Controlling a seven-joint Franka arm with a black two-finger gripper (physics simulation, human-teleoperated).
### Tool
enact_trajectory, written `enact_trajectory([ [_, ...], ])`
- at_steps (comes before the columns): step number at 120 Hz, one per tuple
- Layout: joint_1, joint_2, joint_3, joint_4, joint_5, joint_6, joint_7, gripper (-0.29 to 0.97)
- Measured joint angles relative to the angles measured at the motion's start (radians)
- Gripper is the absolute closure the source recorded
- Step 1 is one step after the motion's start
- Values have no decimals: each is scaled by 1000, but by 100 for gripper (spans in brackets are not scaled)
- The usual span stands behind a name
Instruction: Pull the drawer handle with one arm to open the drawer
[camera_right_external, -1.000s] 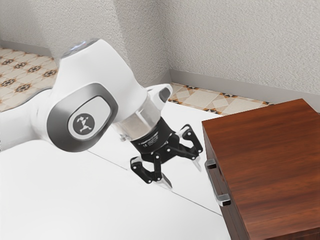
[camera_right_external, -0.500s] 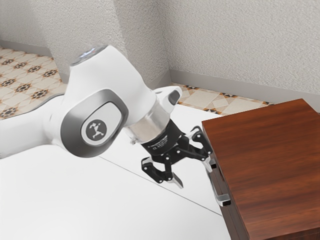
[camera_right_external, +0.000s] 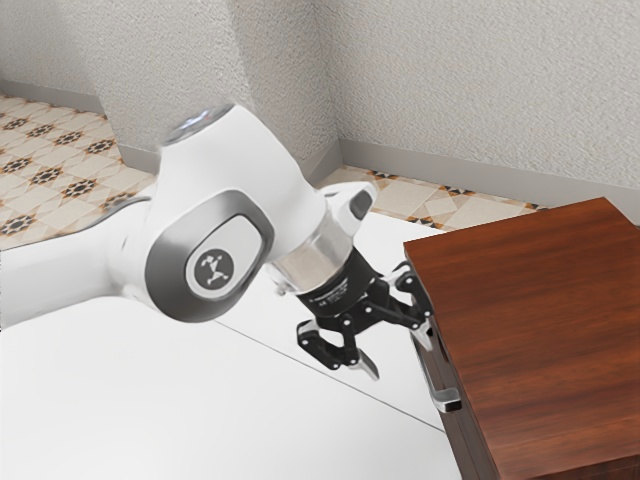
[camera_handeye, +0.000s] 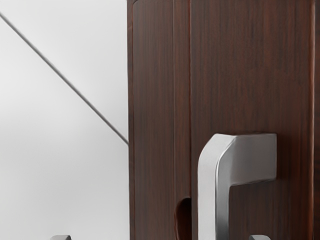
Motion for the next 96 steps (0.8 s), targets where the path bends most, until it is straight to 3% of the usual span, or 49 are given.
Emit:
enact_trajectory([
  [96,-1,23,2,-18,-28,23,14,29],
])
